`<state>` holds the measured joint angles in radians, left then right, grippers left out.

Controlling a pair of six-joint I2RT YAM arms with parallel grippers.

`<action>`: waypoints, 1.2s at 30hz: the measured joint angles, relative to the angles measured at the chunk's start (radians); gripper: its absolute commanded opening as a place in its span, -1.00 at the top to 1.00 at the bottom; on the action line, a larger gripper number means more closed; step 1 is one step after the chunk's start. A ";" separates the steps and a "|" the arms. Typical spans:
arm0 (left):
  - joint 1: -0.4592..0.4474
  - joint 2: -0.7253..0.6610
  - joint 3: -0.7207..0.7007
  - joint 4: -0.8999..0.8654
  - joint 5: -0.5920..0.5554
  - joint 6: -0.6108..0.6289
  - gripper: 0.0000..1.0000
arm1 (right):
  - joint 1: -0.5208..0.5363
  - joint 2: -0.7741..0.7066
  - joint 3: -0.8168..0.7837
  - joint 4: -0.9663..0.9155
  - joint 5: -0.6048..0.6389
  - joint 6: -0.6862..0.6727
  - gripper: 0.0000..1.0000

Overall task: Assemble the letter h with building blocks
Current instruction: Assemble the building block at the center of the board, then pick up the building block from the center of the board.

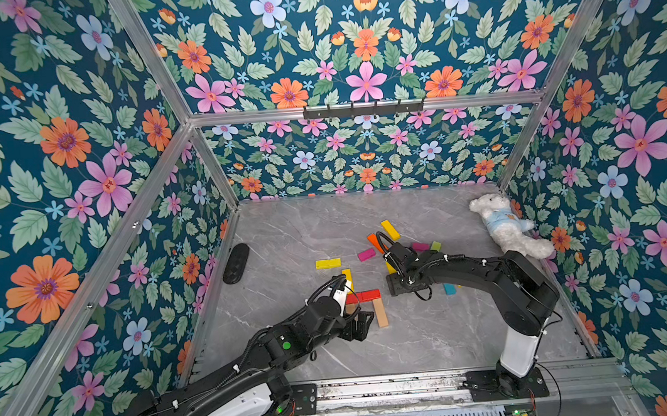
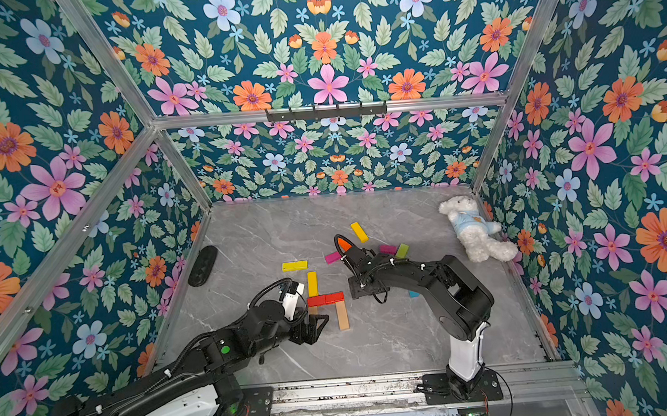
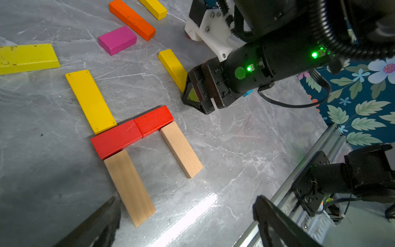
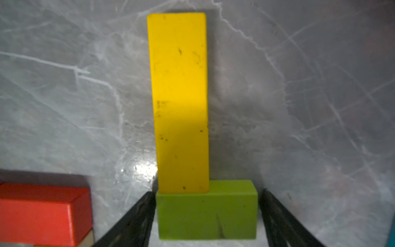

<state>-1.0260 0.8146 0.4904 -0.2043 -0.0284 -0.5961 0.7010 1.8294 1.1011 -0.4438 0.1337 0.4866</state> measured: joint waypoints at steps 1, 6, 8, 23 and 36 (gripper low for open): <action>0.000 0.000 0.000 0.000 0.000 0.000 -0.99 | 0.000 -0.004 -0.004 0.004 -0.001 0.000 -0.66; 0.000 0.006 0.000 0.001 0.001 0.000 -0.99 | -0.003 -0.075 -0.031 -0.007 -0.027 0.001 -0.68; 0.000 0.007 0.000 0.002 0.004 0.000 -0.99 | -0.003 -0.138 -0.032 -0.010 -0.025 0.001 -0.67; 0.000 0.014 0.000 0.002 -0.031 -0.002 -0.99 | -0.450 -0.127 0.048 -0.056 -0.051 0.097 -0.44; 0.000 0.012 0.003 0.002 -0.034 -0.004 -0.99 | -0.479 0.107 0.247 -0.093 -0.038 0.117 -0.29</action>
<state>-1.0260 0.8265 0.4931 -0.2028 -0.0624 -0.5999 0.2222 1.9366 1.3483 -0.5369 0.0956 0.6037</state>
